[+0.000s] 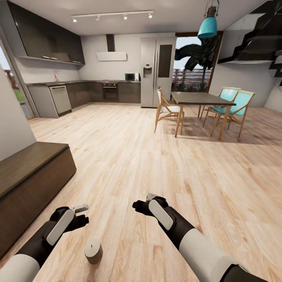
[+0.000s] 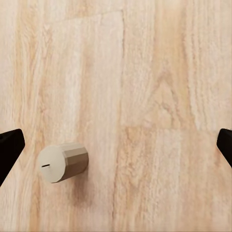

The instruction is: Place each of the two pumpkins and all three candles from the living room inside a cabinet in the living room (use any cabinet), then make sure every cabinet is closed, and position the cauldron so it is next to a table in the living room.

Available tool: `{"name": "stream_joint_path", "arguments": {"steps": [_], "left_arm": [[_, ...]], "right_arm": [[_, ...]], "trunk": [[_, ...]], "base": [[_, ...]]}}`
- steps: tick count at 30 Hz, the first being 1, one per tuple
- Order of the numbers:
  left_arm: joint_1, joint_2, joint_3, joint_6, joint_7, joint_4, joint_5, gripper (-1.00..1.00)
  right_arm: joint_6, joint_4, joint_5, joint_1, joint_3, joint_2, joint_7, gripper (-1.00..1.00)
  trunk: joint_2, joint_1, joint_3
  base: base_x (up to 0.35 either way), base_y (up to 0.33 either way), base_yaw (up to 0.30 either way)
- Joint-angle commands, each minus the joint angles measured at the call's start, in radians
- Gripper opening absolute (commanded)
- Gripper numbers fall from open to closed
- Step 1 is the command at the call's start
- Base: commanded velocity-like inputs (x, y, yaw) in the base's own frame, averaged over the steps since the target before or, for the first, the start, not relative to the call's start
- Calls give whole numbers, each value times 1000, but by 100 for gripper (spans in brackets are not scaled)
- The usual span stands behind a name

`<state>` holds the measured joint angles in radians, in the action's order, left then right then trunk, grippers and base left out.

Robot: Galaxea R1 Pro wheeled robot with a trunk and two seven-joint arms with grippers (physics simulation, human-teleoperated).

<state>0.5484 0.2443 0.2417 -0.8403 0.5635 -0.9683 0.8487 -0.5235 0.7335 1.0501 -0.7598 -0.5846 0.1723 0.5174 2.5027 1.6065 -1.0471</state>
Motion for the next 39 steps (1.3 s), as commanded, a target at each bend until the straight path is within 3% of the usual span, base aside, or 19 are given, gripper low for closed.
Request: {"name": "stream_joint_path", "arguments": {"steps": [1,20,36,39], "left_arm": [[1,1,4,0,10,-1,10,100],[1,21,1,-2,7,-1,13,100],[1,21,-1,-2,7,-1,23,100],[1,22,0,-2,-21,-1,21,100]], "right_arm": [[0,1,8,-1,-3,0,9,100],[-2,2,7,-1,-6,-2,6,100],[-2,3,7,-1,-4,-3,6,100],[-2,3,7,-1,-4,-2,6,100]], "trunk": [[1,0,-5],[5,9,-78],[9,16,-145],[10,17,-159]], "base": [[0,0,0],[0,0,0],[0,0,16],[0,0,35]]}}
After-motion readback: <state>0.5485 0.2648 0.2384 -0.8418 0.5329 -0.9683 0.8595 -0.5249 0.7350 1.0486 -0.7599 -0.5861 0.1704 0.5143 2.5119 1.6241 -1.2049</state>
